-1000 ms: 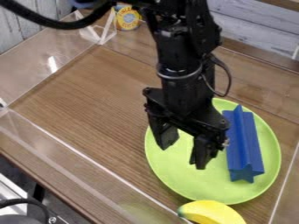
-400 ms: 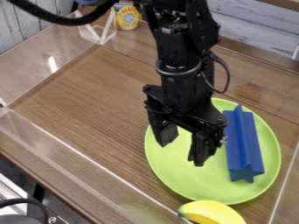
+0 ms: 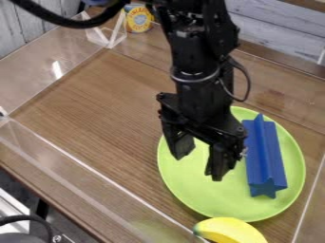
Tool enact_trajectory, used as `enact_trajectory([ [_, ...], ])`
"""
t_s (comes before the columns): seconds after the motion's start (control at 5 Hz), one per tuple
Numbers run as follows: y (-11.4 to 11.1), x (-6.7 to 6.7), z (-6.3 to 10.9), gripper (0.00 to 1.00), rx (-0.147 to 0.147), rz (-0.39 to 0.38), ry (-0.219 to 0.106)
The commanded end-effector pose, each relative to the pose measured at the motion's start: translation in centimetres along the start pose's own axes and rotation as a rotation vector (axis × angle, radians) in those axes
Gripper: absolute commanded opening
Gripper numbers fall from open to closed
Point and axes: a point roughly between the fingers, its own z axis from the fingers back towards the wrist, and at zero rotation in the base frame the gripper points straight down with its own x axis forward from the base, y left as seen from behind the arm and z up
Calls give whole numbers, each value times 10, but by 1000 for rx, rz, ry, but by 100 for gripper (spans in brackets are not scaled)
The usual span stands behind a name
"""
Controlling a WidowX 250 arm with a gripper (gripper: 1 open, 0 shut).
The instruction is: Put the banana in the green plate
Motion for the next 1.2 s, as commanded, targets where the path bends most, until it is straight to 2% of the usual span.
enact_trajectory([
  [0.0, 0, 10, 10, 100, -4, -3, -47],
  [1.0, -2, 6, 11, 100, -16, -24, -46],
])
